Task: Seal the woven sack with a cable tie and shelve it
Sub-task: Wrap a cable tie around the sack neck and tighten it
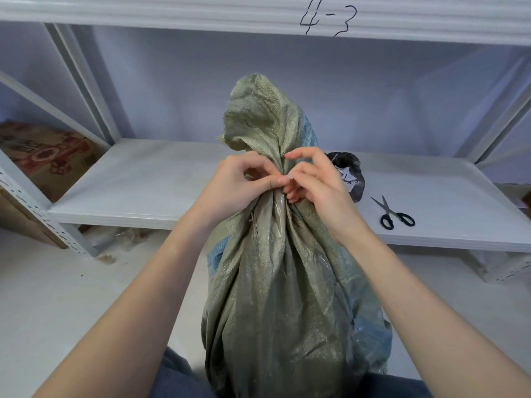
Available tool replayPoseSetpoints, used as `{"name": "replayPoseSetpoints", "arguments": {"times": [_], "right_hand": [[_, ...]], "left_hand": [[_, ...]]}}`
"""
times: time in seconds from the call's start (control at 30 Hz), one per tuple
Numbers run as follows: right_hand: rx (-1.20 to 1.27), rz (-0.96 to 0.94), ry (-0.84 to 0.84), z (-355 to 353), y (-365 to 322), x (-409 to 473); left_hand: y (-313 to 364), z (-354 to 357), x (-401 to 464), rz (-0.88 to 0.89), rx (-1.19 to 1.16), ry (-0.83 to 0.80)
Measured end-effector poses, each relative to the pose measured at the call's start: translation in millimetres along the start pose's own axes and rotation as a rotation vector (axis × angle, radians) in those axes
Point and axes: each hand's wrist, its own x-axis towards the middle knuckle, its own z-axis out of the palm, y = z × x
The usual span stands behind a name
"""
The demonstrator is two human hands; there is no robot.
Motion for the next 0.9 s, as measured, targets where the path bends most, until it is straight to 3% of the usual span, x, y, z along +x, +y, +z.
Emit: {"name": "replayPoseSetpoints", "arguments": {"times": [0.33,0.9], "right_hand": [[-0.045,-0.049,0.024,0,1,-2],[-0.120,-0.026,0.008,0,-2,-4]], "left_hand": [[7,5,-4,0.030,-0.081,0.027],[-7,-4,-1,-0.005,0.111,-0.036]]}}
